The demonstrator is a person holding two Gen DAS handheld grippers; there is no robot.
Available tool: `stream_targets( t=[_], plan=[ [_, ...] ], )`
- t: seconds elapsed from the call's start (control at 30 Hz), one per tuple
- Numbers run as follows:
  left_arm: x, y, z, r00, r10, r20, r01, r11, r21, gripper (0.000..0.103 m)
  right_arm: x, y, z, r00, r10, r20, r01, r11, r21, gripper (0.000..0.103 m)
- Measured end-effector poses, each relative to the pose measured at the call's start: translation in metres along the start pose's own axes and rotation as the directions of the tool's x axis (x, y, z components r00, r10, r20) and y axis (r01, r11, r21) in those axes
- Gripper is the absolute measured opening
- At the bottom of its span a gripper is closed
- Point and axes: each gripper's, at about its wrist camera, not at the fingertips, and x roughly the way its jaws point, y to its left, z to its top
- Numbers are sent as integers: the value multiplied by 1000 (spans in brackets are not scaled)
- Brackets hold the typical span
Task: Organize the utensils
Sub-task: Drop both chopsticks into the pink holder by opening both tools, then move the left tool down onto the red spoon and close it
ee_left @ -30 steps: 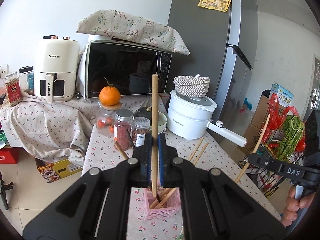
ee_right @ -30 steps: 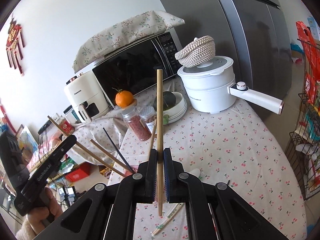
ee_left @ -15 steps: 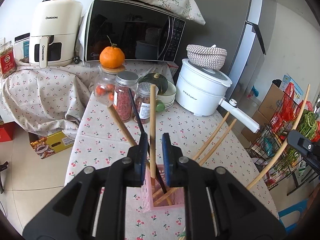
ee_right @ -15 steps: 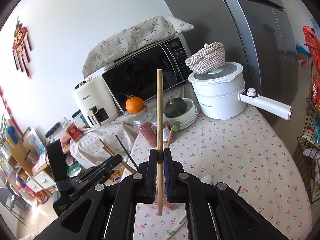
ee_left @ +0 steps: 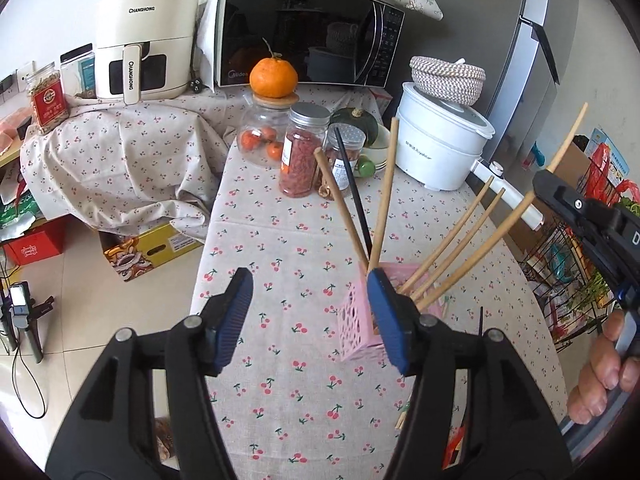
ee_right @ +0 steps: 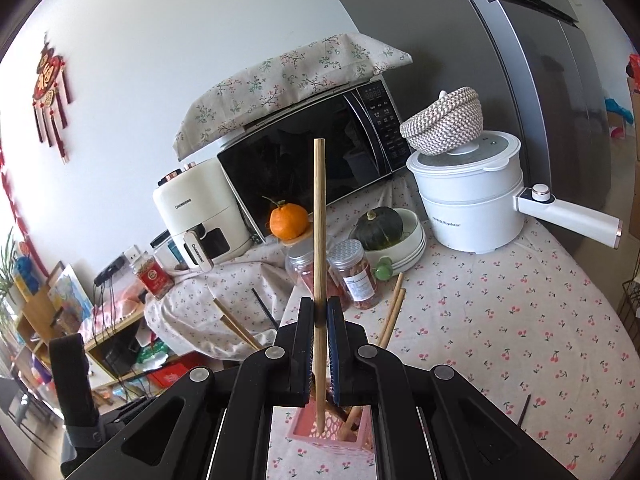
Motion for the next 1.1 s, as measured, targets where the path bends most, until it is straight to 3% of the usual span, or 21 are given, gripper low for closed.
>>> stream_targets(
  t=[0.5, 0.57, 0.73, 0.93, 1.1],
  plan=[
    [10, -1, -9, 998, -9, -63, 12, 999, 48, 61, 51, 11, -35, 995, -53, -87, 51, 998, -24, 8],
    [11, -3, -10, 997, -16, -71, 20, 999, 49, 61, 50, 11, -34, 994, -54, -92, 52, 998, -26, 14],
    [13, -6, -13, 993, -51, -103, 54, 998, 26, 70, 32, 6, -24, 998, -46, -53, 45, 999, -12, 50],
    [14, -12, -18, 985, -94, -142, 94, 996, -4, 74, -2, -8, -8, 998, -51, -30, 51, 999, 0, 62],
    [14, -26, -26, 979, -111, -172, 116, 993, 22, 78, -26, -29, -3, 994, -92, -60, 92, 996, -1, 69]
  ],
)
